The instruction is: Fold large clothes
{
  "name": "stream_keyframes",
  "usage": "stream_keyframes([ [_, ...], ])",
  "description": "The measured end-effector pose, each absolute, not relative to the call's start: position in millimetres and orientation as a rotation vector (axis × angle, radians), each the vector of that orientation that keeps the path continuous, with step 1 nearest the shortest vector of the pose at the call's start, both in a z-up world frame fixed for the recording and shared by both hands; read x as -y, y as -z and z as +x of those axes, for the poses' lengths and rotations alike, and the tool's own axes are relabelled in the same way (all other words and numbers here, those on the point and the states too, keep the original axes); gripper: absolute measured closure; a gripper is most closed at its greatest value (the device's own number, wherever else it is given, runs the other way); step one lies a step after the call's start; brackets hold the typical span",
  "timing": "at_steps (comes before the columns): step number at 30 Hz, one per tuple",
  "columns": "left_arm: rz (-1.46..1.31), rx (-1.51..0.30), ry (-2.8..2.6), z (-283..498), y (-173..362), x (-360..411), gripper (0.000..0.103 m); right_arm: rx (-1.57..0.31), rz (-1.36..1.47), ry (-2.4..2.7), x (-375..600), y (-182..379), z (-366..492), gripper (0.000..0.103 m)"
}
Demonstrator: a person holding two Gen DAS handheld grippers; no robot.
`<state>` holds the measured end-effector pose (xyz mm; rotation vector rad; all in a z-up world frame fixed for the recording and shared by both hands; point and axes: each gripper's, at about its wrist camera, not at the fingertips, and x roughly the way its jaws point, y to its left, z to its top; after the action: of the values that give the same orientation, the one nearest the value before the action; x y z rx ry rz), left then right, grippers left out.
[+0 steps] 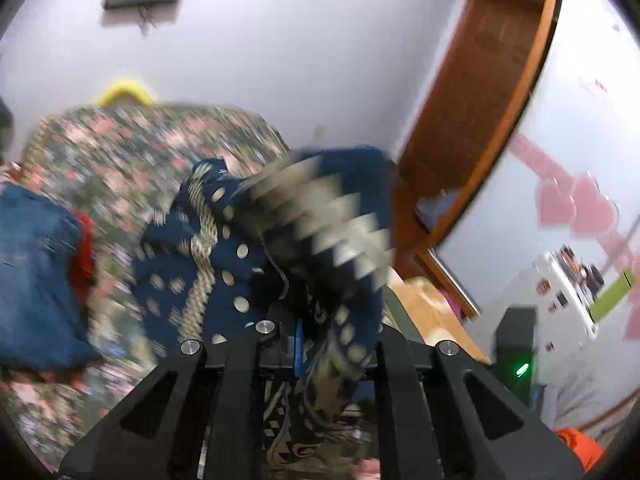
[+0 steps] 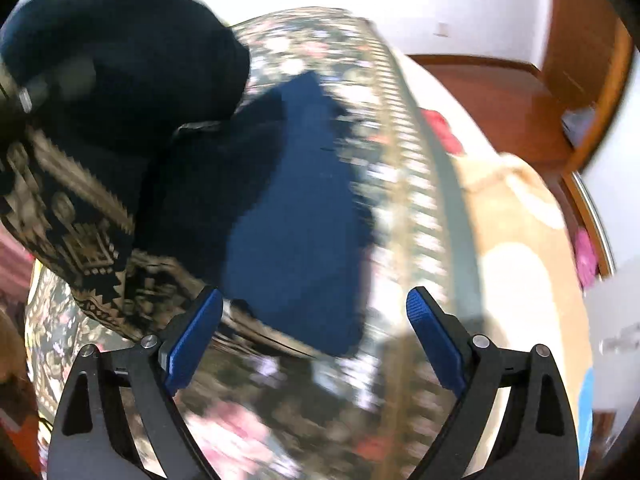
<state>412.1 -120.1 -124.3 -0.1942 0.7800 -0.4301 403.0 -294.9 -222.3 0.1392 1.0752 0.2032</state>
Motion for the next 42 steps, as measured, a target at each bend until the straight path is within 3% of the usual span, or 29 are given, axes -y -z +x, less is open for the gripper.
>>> stream_keyframes([
  [8,-0.079,-1.048,0.509,408.5,215.8,186.5,0.092,-1.077,0.272,-0.112,349.9,217.9,383.1,0.011],
  [16,0.025,-1.057,0.601,391.8,200.1,183.0,0.092,-0.995,0.244,-0.151,345.1,187.2,375.0,0.011],
  [17,0.033,-1.053,0.616,387.5,195.7,179.4,0.087,-0.978,0.247,-0.158,344.6,180.9,373.9,0.011],
  [21,0.037,-1.043,0.681,364.3,181.7,166.6,0.050,-0.936,0.246,-0.186,339.6,168.3,374.6,0.011],
  [25,0.069,-1.008,0.669,348.1,157.9,149.6,0.040,-0.908,0.223,-0.219,326.5,158.5,372.9,0.011],
  [30,0.081,-0.916,0.519,349.5,129.6,108.8,0.014,-0.910,0.187,-0.257,306.6,159.4,383.1,0.011],
  [34,0.099,-0.896,0.370,368.7,134.1,80.8,0.013,-0.959,0.203,-0.301,289.7,175.2,399.9,0.011],
  [40,0.090,-1.009,0.268,385.4,179.6,66.2,0.013,-1.064,0.184,-0.280,283.4,214.7,415.2,0.011],
  [42,0.059,-1.004,0.280,382.5,190.8,63.0,0.007,-1.092,0.132,-0.236,284.9,230.8,417.0,0.011],
])
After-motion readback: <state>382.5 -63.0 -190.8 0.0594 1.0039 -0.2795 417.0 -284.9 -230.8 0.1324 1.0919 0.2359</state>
